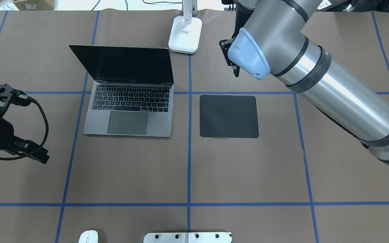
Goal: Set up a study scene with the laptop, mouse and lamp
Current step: 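Lower the mouse pad beside the laptop and open the right gripper, then raise the right gripper away while the left gripper moves toward the white mouse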
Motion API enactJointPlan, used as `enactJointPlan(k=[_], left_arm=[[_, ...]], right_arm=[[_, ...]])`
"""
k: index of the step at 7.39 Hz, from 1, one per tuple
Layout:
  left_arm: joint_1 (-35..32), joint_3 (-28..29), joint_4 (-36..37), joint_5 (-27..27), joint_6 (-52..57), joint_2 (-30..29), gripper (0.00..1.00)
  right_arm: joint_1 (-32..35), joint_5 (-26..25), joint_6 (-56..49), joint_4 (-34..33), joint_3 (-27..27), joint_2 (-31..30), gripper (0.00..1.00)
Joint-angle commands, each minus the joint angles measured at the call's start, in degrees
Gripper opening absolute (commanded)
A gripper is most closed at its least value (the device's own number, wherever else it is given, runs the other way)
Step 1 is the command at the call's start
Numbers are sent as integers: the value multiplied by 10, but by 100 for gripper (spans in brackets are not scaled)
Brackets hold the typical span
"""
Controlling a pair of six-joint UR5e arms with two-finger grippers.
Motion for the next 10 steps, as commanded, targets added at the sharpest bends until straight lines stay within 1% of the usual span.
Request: enactJointPlan(k=[1, 2, 3, 4, 5, 7, 8, 9, 10], left_arm=[[0, -1, -5, 0, -39, 4, 99], [1, -6, -5, 1, -74, 4, 99], [6, -8, -15, 1, -113, 3, 99], [18, -5, -32, 2, -144, 6, 99], [42, -6, -45, 2, -171, 11, 99], [106, -5, -88, 8, -270, 11, 99], [139, -5, -88, 24, -313, 11, 99], [186, -6, -89, 53, -366, 11, 99], [229, -8, -89, 74, -403, 10, 99]], right_arm=[[0, -5, -1, 5, 26, -13, 99], [2, -21, -3, 51, 57, -51, 99], [8, -23, -5, 121, 76, -108, 100], [7, -29, -14, 168, 82, -145, 100], [12, -42, -13, 180, 85, -149, 100], [25, -45, -13, 186, 125, -186, 100], [43, -37, -15, 185, 125, -187, 100], [44, -33, -15, 185, 134, -191, 100], [46, -17, -18, 187, 153, -205, 100]])
